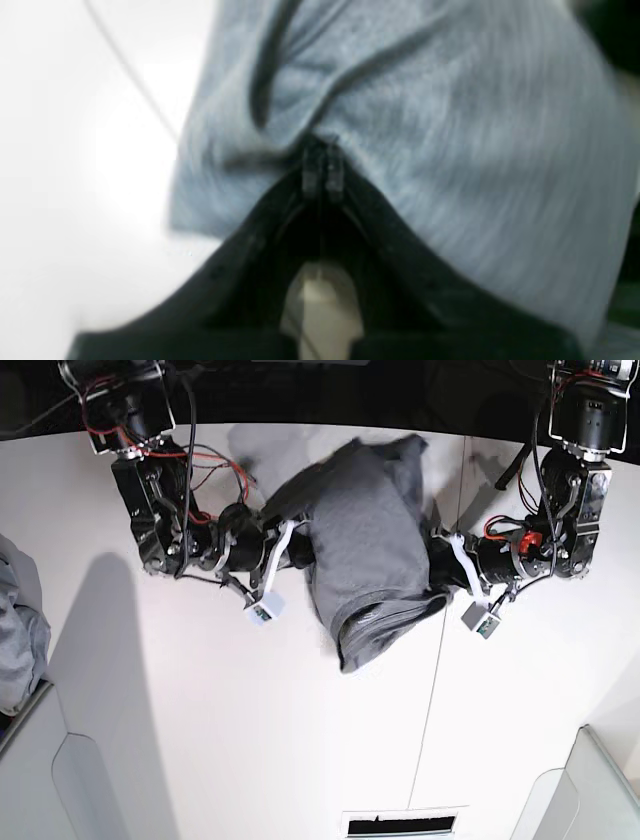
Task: Layout the t-shirt on the table in an organized manner, then fold the t-shirt properly
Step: 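Grasp the folded shirt with both grippers and fold it over once more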
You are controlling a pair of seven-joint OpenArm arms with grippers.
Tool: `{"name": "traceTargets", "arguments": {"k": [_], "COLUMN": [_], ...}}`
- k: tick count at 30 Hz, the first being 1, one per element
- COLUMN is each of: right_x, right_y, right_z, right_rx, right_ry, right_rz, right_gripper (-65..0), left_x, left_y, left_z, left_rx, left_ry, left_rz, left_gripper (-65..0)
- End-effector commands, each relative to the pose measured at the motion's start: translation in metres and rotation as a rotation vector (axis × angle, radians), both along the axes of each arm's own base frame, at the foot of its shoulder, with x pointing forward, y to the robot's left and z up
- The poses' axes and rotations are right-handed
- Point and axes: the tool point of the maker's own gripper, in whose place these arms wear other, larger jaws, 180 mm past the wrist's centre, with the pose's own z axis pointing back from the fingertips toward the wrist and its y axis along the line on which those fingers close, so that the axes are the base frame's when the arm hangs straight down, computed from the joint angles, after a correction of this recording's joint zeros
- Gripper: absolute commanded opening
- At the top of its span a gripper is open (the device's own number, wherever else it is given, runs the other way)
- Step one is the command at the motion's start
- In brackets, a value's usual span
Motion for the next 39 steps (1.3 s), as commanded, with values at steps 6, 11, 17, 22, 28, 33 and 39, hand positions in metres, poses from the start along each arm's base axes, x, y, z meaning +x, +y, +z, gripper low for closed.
{"name": "traceTargets", "arguments": {"k": [6, 11, 17, 22, 28, 33, 39], "right_x": [-0.027, -0.020, 0.023, 0.055, 0.091, 0.092, 0.102], "right_y": [0.016, 0.019, 0.008, 0.025, 0.046, 0.051, 0.050], "right_z": [0.024, 0.042, 0.074, 0.096, 0.086, 0.035, 0.016], "right_rx": [0.084, 0.110, 0.153, 0.133, 0.110, 0.043, 0.013], "right_ry": [-0.058, -0.121, -0.263, -0.362, -0.332, -0.224, -0.219], "right_rz": [0.015, -0.006, -0.112, -0.099, -0.083, -0.053, -0.053], "right_gripper": [-65.0, -65.0, -65.0, -65.0, -65.0, -65.0, -65.0], "left_x": [0.042, 0.041, 0.044, 0.021, -0.011, -0.051, -0.075], "left_y": [0.009, 0.021, 0.026, 0.009, -0.017, -0.033, -0.034], "left_z": [0.027, 0.042, 0.081, 0.081, 0.053, 0.018, 0.003], "left_rx": [-0.020, -0.063, -0.140, -0.238, -0.289, -0.278, -0.284], "left_ry": [-0.073, -0.053, -0.102, -0.027, 0.054, 0.148, 0.188], "left_rz": [0.024, 0.032, 0.016, -0.013, -0.016, -0.015, 0.007], "left_gripper": [-65.0, -65.0, -65.0, -65.0, -65.0, -65.0, -65.0]}}
